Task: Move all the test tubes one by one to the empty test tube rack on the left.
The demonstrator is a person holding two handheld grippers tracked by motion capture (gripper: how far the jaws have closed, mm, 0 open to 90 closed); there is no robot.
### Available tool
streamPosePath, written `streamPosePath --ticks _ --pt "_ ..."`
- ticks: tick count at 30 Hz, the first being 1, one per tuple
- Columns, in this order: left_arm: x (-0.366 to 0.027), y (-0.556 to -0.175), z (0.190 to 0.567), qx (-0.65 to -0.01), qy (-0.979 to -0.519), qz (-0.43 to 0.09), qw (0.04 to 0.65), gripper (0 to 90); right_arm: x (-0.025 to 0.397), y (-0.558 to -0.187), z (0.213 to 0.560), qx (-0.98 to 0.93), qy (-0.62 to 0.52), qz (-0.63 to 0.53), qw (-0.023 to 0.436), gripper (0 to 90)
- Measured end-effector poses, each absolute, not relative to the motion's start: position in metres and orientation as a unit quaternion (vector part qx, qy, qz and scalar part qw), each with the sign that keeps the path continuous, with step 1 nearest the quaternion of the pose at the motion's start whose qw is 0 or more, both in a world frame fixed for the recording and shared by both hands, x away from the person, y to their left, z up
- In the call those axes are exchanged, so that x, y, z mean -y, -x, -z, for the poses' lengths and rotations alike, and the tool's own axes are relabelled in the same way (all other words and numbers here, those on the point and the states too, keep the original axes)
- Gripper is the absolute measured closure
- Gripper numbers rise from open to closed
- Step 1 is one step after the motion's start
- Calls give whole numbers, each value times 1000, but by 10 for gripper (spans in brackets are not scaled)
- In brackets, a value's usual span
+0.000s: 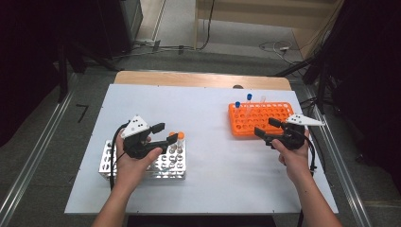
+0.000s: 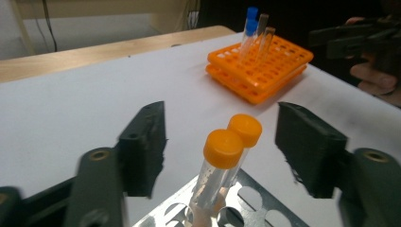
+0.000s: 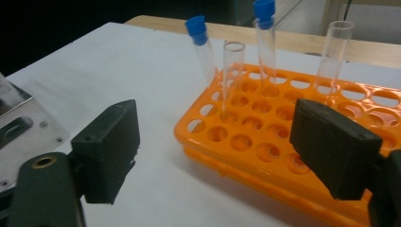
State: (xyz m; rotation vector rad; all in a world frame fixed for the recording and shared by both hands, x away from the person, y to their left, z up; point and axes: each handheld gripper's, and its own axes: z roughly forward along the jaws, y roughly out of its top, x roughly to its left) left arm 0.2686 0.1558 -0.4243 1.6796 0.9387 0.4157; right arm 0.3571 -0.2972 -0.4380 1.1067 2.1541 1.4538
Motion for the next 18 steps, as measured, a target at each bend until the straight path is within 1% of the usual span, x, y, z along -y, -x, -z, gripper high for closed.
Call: streamPosePath --ticks 3,5,10,18 --pt "-159 -268 425 -394 -704 -161 569 192 297 -364 438 -750 -393 -505 166 206" --pt "-160 -267 425 -393 -700 -161 574 114 296 -370 437 -750 -396 -500 173 227" --pt "-162 -265 427 -387 -697 -152 584 0 296 -389 434 -740 -419 -490 189 275" --pt "-164 -262 428 -375 -696 -151 593 0 296 -421 439 -735 -451 -469 193 349"
